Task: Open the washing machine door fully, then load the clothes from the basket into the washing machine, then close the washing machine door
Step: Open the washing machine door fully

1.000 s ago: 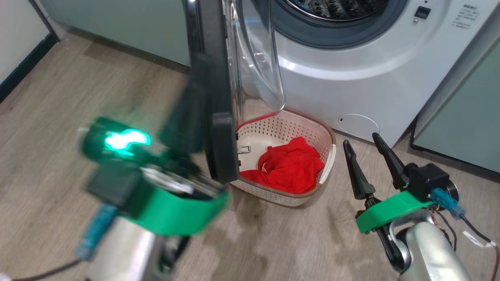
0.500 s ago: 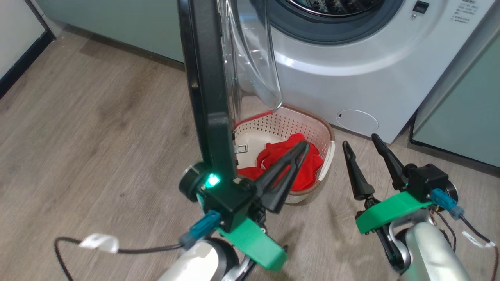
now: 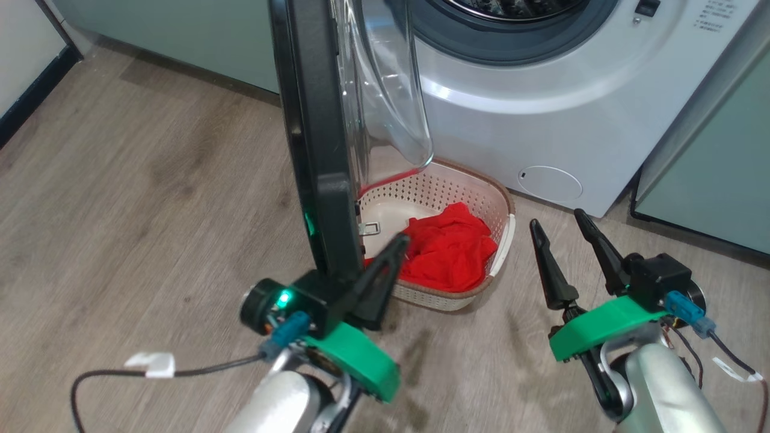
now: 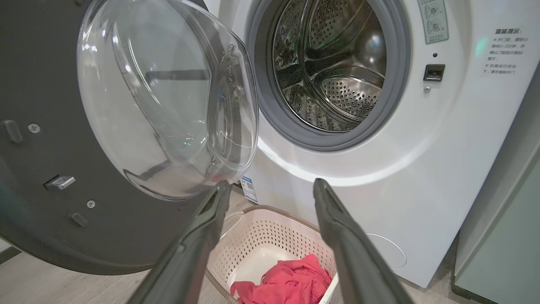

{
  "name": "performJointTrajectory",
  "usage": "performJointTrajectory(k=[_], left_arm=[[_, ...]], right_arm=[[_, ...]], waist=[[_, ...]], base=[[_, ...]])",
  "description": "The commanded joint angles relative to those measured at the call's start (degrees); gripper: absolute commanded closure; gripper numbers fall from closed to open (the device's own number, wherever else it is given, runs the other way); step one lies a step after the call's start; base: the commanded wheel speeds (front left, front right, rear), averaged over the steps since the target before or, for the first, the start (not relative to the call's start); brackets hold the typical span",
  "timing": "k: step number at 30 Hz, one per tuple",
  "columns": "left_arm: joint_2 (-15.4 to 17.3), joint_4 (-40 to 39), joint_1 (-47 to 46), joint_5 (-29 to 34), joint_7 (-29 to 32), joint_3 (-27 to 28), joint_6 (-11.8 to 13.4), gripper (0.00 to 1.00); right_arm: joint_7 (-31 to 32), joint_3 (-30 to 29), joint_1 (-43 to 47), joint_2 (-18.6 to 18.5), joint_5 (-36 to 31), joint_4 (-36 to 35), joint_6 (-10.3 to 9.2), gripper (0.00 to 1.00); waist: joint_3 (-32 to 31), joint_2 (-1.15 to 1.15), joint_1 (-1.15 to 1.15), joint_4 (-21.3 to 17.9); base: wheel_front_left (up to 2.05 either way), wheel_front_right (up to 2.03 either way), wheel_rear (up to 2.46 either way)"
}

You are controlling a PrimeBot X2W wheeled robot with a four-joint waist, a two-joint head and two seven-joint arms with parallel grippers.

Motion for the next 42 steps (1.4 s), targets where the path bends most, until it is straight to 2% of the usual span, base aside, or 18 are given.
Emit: performJointTrajectory(k=[1,12,24,42], left_arm=[[0.6,-0.6,-2.4,-0.3,-1.0,3.1,0.8,1.0],[1.6,3.0,-3.7,-1.4,-2.3,6.2,2.2,1.0],[2.1,2.9,-1.9,-3.1,-3.0,8.4,4.2,1.0],[5.8,4.0,1.4,-6.9,-4.7,17.0,8.6,1.0]], right_arm=[[0.0,1.3,-2.7,0.5,0.3,-1.5,0.0,0.0],[-0.2,1.5,-3.2,0.5,0.5,-0.9,0.0,0.0],[-0.2,1.1,-3.3,0.5,0.5,-0.7,0.0,0.0],[0.5,1.2,-4.1,0.5,-0.2,-1.0,0.0,0.0]], waist=[[0.0,0.0,0.0,-0.1],[0.2,0.0,0.0,-0.5],[0.2,0.0,0.0,0.6],[0.2,0.0,0.0,2.2]], base=[[0.0,0.0,0.0],[0.0,0.0,0.0],[0.0,0.0,0.0],[0.0,0.0,0.0]])
